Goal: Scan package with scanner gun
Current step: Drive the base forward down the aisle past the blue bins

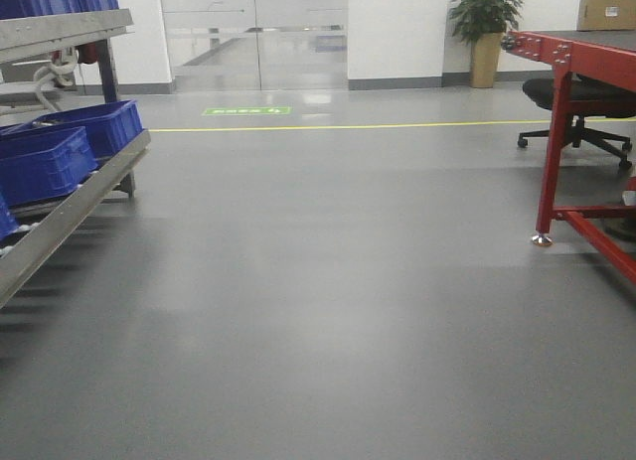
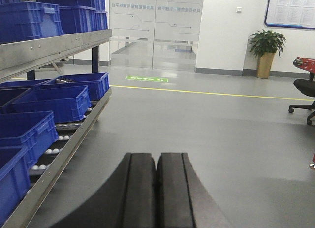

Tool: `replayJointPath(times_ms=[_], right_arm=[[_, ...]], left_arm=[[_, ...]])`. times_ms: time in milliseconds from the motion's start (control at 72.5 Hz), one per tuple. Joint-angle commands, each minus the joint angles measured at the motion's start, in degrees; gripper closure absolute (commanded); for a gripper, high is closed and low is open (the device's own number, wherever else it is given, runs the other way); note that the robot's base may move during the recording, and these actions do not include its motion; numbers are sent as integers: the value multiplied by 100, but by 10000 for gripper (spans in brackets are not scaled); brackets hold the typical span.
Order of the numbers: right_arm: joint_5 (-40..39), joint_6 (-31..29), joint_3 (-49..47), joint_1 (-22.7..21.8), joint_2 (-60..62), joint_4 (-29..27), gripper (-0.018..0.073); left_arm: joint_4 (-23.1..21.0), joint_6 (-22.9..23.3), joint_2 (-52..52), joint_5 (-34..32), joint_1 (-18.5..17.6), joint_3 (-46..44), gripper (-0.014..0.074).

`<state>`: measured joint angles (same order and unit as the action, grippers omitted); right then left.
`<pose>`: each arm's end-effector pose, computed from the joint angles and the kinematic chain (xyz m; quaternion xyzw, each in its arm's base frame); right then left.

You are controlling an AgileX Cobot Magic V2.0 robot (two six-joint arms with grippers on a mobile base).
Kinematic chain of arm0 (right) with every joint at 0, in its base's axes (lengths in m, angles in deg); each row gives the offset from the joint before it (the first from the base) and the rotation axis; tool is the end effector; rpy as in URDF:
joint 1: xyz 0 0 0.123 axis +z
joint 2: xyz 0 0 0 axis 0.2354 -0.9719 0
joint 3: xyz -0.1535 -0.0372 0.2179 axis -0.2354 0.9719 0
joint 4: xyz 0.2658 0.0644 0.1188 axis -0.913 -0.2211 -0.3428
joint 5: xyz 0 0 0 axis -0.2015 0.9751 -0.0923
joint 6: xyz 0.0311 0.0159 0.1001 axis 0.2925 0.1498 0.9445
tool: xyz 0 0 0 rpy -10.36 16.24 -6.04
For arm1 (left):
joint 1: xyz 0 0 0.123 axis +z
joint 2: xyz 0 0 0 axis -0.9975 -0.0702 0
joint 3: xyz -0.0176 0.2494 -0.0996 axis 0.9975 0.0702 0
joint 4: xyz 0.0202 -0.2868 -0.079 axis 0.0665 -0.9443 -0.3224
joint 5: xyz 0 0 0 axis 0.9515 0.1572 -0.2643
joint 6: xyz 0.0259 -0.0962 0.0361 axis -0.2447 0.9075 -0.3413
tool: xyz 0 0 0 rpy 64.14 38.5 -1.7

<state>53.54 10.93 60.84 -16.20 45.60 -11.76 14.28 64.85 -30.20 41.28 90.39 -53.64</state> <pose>0.1347 -0.0057 0.2102 0.0242 0.6900 -0.0044 0.7234 0.1344 0.0103 0.2112 -0.0377 0.6835 0.0156 0.7288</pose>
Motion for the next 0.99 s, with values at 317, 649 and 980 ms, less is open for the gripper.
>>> replayJointPath(times_ms=[317, 649, 980], right_arm=[[-116, -1, 2, -28, 21, -2, 720], [-116, -1, 2, -28, 21, -2, 720], [-116, -1, 2, -28, 21, -2, 720]], left_arm=[[-32, 31, 22, -102, -31, -14, 707], [-32, 31, 22, -102, -31, -14, 707], [-32, 31, 22, -102, -31, -14, 707]])
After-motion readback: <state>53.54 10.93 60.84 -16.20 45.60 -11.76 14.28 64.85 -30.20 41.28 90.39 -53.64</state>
